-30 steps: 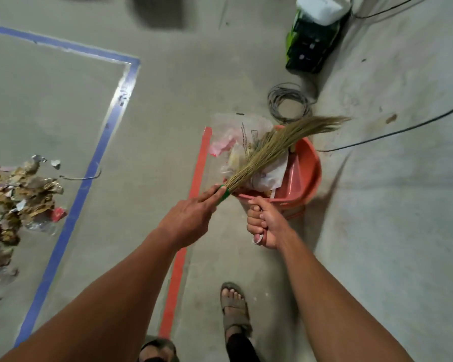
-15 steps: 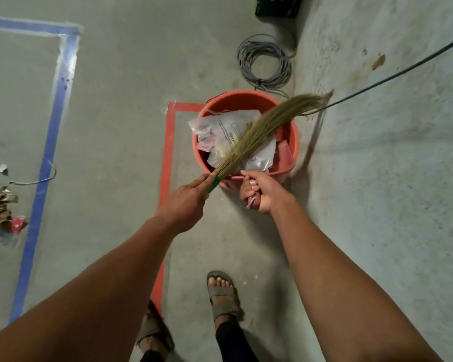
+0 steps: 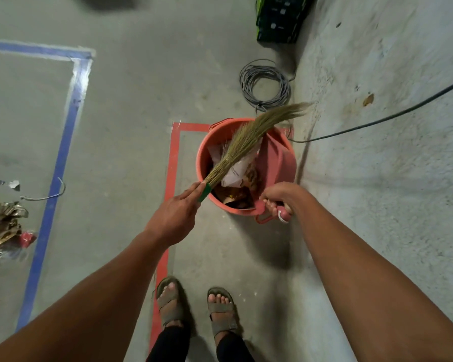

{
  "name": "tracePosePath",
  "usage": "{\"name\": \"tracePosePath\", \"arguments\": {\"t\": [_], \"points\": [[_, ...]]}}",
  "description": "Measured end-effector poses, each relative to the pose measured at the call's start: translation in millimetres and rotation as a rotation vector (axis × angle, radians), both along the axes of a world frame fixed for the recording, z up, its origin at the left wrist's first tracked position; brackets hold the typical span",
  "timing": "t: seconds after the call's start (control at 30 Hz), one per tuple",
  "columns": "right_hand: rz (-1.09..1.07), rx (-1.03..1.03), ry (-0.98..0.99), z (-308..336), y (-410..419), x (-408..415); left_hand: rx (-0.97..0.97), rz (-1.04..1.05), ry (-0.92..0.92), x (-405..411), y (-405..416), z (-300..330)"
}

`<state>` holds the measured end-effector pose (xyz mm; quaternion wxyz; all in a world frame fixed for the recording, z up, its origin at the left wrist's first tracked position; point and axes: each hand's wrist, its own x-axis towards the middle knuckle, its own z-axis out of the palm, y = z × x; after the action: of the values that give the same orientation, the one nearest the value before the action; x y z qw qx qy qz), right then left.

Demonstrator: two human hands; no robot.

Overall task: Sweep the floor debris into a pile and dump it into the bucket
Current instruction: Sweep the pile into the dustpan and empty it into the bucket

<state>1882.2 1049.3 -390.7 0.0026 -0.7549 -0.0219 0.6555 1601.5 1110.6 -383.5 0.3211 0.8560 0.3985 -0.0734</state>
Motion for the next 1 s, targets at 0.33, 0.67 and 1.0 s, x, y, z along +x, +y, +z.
{"name": "tracePosePath", "arguments": {"t": [0.33,0.67,1.0], "points": [[0.532,0.019,-0.388,58.4,32.9,23.0,0.019,0.077,-0.067,-21.6,41.7,-1.8],[0.627,-0.214,-0.097,-1.0,94.2,-34.2,0.030,0.207,-0.118,-42.1,108.7,-28.1],[0.778,-0.273,-0.200,-129.2,128.1,-60.4,-0.001,0.261,-0.067,-78.3,141.2,-141.4]]}}
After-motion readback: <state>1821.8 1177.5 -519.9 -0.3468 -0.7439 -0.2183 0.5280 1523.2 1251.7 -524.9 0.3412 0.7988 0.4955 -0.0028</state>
